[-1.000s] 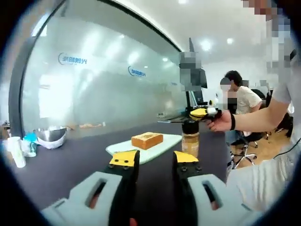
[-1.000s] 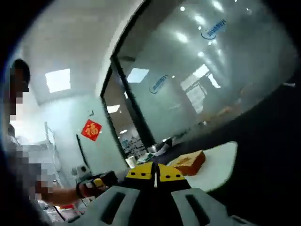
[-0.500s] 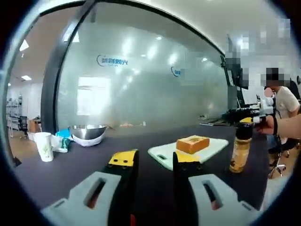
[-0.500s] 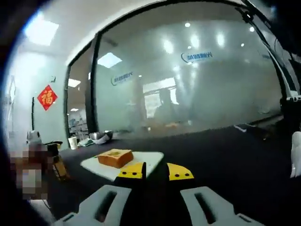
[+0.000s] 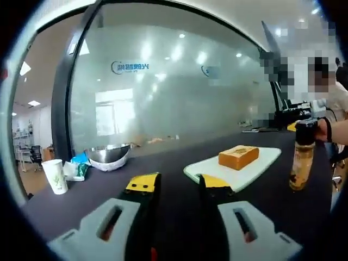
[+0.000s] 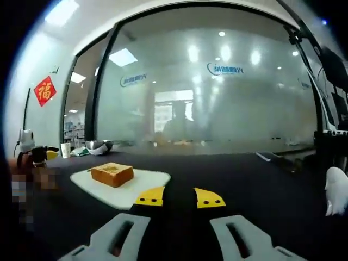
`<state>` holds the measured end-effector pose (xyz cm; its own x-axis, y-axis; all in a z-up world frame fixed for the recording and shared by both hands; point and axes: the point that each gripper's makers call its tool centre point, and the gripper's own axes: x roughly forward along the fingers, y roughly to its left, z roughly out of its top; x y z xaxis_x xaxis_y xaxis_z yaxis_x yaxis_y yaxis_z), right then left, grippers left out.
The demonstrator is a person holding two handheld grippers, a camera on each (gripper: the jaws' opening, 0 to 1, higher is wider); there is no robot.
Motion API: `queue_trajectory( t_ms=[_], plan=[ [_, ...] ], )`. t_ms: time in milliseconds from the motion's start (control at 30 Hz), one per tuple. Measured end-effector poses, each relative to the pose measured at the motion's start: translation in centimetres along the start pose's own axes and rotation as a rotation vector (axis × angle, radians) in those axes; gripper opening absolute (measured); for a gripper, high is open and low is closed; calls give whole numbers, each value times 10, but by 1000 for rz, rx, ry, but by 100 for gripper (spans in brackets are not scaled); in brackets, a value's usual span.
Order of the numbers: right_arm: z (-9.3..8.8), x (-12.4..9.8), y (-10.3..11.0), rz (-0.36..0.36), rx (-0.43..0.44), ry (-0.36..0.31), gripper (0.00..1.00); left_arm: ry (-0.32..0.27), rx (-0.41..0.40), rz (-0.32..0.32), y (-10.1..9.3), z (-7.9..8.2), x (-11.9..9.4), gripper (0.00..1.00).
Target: Sprinkle pepper
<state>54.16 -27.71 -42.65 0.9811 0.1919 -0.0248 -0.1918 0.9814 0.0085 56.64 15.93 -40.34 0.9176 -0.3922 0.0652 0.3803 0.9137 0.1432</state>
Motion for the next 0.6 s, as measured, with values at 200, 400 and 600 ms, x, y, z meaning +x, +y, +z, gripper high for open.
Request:
queue_trajectory(
  t_ms=[200,400,600],
  plan=[
    [4,0,-3,1,-13,-37,14,-23,-36,-11,-1,0,-9,22],
    [4,-2,-12,-34,-70,-47,14,2,-103,0,1,-7,-11,22],
    [7,-4,-10,-35,-101,-67,14,11,-72,-12,-5,-8,-15,22]
  ],
)
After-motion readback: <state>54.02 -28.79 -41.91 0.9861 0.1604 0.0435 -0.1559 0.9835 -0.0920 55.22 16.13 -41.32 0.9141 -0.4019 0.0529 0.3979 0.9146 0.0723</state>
